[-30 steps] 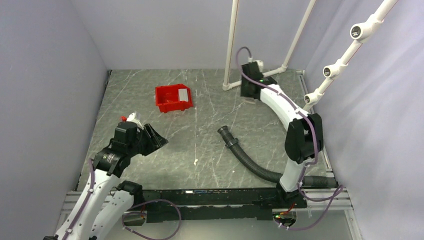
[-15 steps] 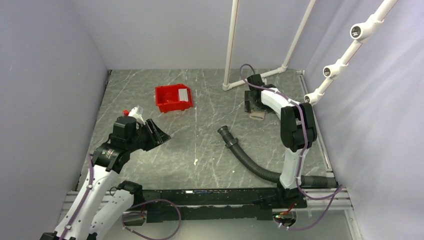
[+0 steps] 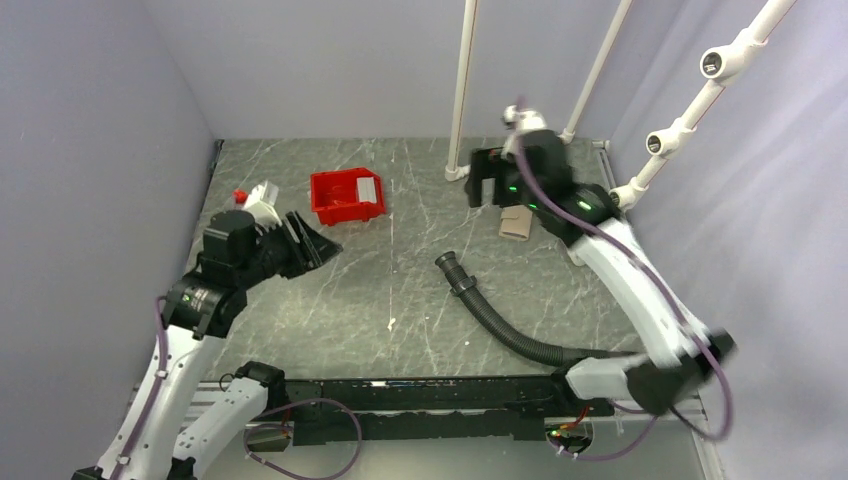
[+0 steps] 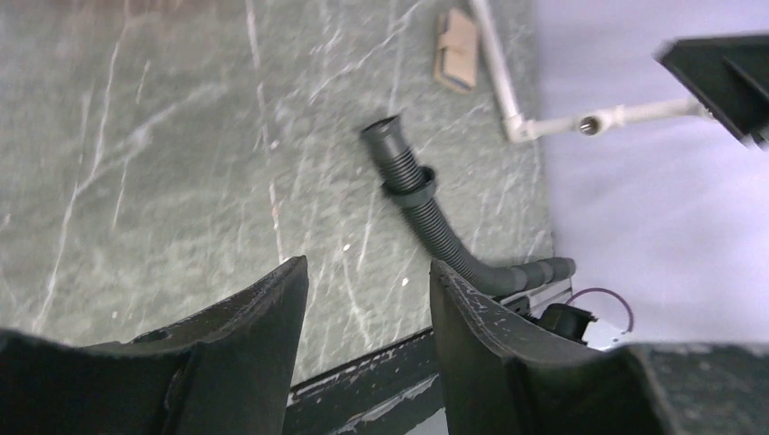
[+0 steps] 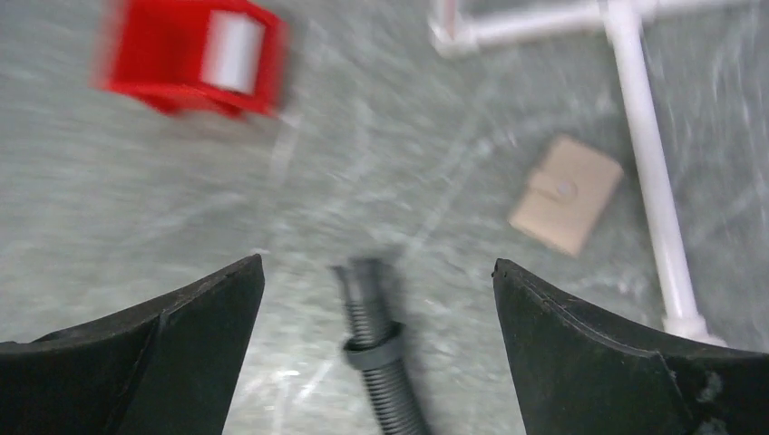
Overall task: Put the credit cards into the card holder
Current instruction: Reset both arms
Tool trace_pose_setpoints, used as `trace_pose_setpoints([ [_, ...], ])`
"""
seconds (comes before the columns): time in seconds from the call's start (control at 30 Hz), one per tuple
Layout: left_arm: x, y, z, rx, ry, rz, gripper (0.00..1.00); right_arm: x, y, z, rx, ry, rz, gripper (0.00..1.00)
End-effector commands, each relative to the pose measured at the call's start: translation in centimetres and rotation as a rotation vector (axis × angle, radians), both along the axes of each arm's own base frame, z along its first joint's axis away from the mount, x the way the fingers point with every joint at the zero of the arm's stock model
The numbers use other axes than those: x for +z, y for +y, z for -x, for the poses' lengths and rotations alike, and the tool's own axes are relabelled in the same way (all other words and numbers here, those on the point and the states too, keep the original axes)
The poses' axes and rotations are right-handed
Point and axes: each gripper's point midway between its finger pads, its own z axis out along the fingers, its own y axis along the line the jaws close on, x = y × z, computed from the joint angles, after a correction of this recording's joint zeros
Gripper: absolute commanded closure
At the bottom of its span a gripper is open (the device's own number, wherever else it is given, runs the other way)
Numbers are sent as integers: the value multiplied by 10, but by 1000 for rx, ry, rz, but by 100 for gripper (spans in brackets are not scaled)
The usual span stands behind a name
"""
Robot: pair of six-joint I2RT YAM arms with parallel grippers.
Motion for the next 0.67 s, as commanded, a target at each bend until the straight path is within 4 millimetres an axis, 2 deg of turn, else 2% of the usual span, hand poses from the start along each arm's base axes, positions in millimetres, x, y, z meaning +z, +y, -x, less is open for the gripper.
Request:
trace_pose_setpoints([
  [0.0,84,-6,-9,-62,-239,19,42,118,-8,65,125,-280,-225,0],
  [0.03,97,-5,-10,-61,-270,11,41,145,-17,86,140,-371,-274,0],
  [0.13,138,0,-10,-55,-382,-12,25,199,-42,131,147,-583,-365,0],
  [0.2,162,7,-9,-31,-451,-36,17,228,-64,158,122,-702,-395,0],
  [0.27,186,16,-4,2,-522,-54,14,247,-88,178,61,-793,-411,0],
  [0.37,213,27,3,42,-614,-74,4,260,-115,198,-18,-864,-413,0],
  [0.43,225,32,8,60,-650,-90,2,259,-128,201,-78,-872,-406,0],
  [0.63,231,40,12,87,-647,-119,1,245,-138,204,-118,-873,-385,0],
])
